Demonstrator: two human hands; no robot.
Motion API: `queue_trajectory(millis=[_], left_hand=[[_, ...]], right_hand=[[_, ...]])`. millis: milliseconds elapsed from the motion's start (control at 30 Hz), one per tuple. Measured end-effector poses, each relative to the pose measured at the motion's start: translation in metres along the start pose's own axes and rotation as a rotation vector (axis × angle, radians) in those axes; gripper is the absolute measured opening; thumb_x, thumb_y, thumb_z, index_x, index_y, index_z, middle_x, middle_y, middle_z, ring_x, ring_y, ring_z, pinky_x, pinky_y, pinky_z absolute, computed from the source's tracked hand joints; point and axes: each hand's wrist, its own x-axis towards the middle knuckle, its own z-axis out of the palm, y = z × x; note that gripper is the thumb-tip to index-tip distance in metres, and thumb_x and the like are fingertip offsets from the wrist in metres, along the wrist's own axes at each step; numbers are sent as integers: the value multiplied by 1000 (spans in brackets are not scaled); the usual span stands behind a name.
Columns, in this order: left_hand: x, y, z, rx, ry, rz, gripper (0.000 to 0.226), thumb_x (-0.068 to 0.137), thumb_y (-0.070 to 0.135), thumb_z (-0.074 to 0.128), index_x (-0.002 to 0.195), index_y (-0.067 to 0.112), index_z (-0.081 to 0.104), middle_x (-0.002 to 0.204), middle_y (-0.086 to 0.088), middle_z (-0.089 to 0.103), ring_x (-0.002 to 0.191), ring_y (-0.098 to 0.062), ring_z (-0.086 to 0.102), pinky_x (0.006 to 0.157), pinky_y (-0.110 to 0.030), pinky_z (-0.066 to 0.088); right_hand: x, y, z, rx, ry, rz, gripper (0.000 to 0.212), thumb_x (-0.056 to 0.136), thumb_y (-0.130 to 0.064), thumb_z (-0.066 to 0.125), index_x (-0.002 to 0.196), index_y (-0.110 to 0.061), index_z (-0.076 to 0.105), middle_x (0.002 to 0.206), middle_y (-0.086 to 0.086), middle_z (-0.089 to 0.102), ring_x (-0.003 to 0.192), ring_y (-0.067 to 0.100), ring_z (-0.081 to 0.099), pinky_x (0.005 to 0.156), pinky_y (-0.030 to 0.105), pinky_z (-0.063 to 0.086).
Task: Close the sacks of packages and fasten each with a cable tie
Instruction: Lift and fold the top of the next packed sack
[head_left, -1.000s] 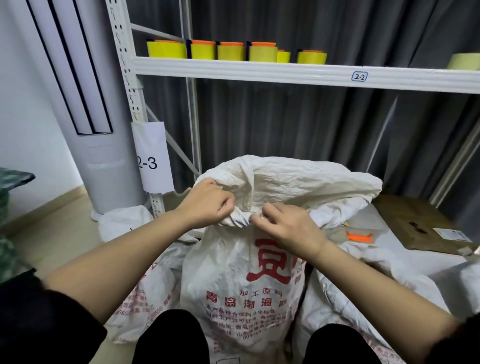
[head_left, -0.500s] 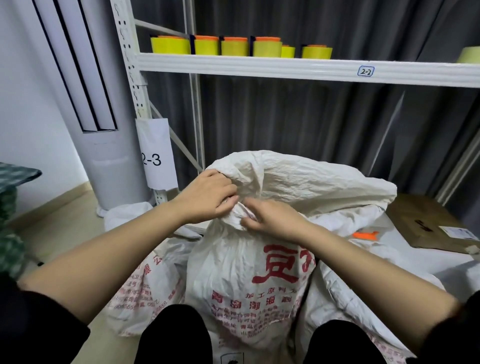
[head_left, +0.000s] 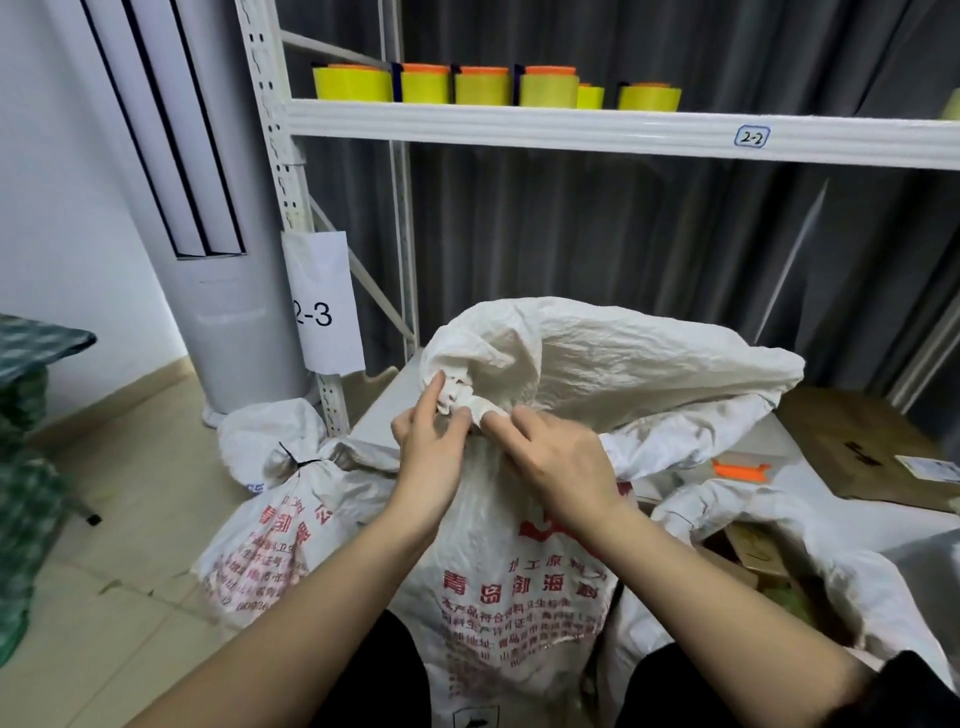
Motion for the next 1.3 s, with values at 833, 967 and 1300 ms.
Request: queue_trajectory(millis=[833,967,1300], left_hand=[[-14,-8,-24,-273,-112,-47,49,84,-19,38,115,14,56,103,-10,72,85,-24,67,72,-33,51],[-8,-18,-32,-195,-95,-25,40,87,-13,40,108,18,55,104,-8,69,84,-22,64,68,-29,49],[-19,-45,-15,900,187,696,44,89,39,42,125,14,46,112,-8,55,87,-21,61,64,-29,50]], right_hand=[[44,42,-2,578,-547,140,52,90,-63,29,126,-34,53,117,-12,61,104,10,57,83,31,42],[41,42,0,1021,-556,413,18,93,-38,53,89,-28,68,89,-21,68,88,1,62,81,24,47],[46,33,-5,1676,-687,863,14,98,-23,51,97,-11,59,83,2,60,74,10,57,70,23,47]])
